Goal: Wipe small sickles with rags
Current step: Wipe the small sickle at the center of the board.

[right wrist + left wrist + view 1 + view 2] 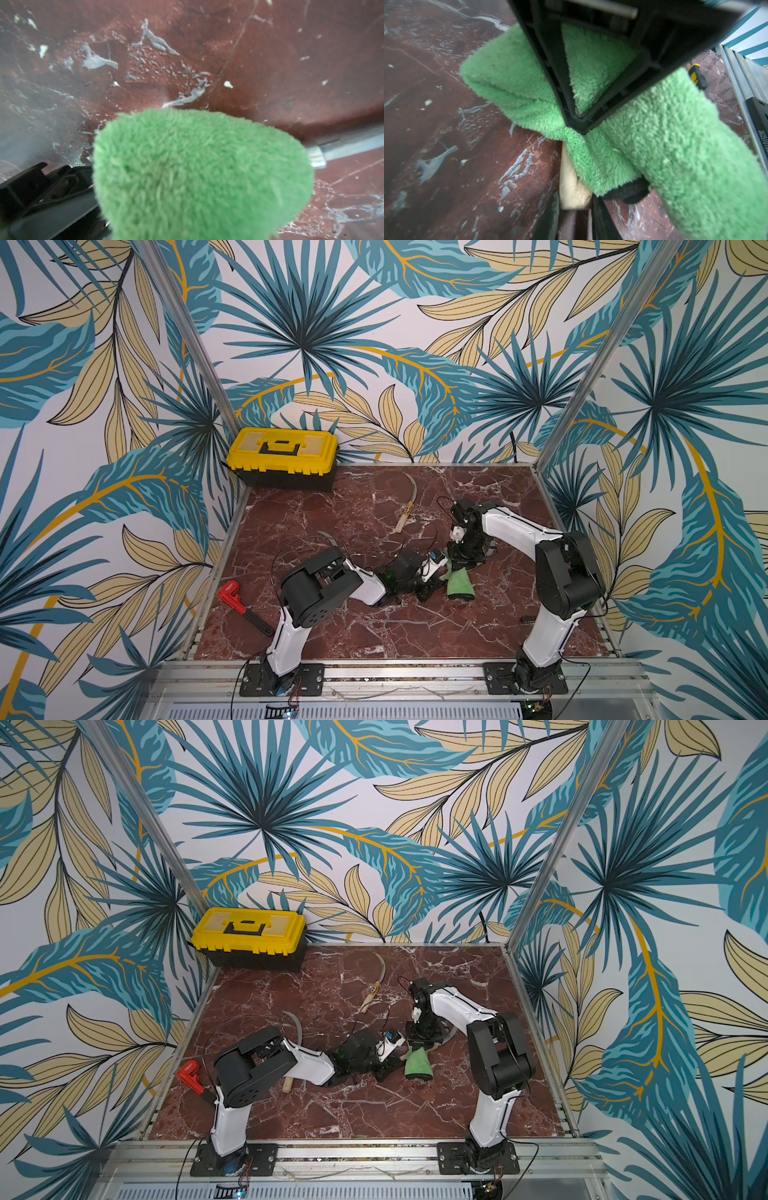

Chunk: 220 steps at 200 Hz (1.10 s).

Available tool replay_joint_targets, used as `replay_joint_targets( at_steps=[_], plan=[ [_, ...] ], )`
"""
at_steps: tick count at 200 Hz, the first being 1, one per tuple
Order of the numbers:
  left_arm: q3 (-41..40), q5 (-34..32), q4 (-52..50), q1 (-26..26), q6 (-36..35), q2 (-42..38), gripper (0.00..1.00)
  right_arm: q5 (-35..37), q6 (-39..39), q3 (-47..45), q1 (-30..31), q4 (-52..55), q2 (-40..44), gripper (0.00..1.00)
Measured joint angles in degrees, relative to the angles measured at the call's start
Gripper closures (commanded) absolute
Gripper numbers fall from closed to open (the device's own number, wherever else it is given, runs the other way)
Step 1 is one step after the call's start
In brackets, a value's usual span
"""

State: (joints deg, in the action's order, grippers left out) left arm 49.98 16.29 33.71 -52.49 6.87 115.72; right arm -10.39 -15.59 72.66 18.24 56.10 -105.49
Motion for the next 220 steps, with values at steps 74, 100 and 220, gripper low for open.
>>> replay_joint_targets(
  at_steps=[74, 100, 220],
  plan=[
    [-1.53, -0.61, 2.03, -0.02, 0.0, -0.22, 1.0, -1.27, 0.48, 1.6, -1.99, 2.32, -1.77, 0.91],
    [-2.75, -0.61, 2.19, 0.02, 0.0, -1.09, 1.0, -1.4, 0.98, 1.6, -3.37, 2.69, -1.9, 0.91],
    [-10.12, -0.87, -0.44, 1.4, 0.92, -8.13, 0.77, 5.4, 3.76, 2.05, -7.08, 4.15, 0.48, 0.92]
  ],
)
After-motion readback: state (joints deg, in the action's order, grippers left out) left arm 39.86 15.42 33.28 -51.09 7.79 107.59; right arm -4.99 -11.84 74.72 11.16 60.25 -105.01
